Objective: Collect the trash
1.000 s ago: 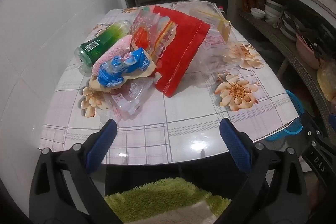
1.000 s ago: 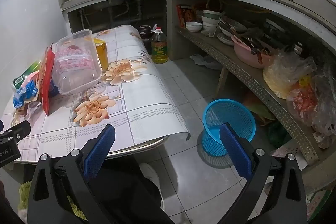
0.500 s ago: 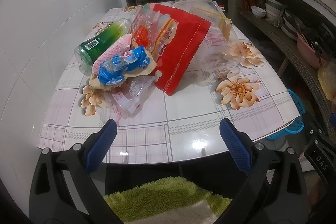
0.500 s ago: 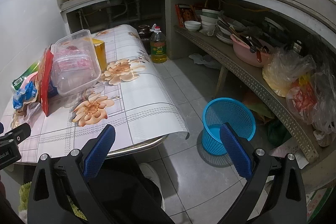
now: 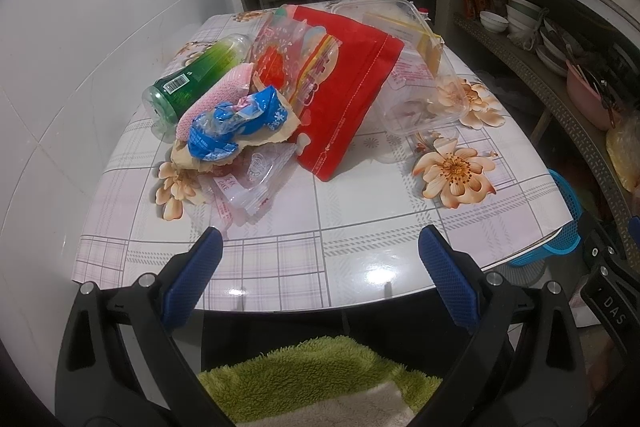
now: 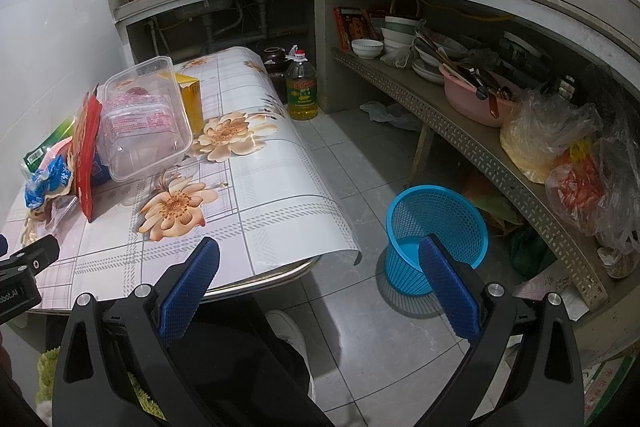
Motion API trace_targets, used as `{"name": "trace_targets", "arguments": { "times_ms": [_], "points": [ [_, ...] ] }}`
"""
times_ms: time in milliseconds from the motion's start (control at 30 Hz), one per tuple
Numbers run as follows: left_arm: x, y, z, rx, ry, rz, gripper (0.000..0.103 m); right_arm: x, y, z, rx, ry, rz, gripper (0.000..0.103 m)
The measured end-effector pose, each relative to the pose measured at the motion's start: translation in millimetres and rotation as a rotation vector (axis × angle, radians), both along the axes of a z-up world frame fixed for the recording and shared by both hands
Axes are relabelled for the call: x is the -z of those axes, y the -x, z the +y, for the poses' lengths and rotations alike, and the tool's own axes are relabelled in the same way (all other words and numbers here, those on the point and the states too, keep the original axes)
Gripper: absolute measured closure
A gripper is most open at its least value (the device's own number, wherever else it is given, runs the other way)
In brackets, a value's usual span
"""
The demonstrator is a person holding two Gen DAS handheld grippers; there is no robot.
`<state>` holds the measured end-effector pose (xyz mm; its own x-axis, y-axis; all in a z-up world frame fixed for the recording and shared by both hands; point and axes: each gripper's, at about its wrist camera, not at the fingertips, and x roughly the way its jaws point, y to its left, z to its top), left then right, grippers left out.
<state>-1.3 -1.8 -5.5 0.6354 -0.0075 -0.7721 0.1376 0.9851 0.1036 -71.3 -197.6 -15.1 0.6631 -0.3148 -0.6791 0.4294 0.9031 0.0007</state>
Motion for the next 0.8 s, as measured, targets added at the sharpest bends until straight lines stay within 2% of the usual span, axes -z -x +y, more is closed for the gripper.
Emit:
{"name": "trace_targets", "arguments": {
  "times_ms": [800],
  "points": [
    [2.4, -0.8, 7.4, -0.004, 0.001, 0.005, 0.009, 1.1, -0.2, -0.2, 0.002, -0.005, 0.002, 0.006]
  ]
}}
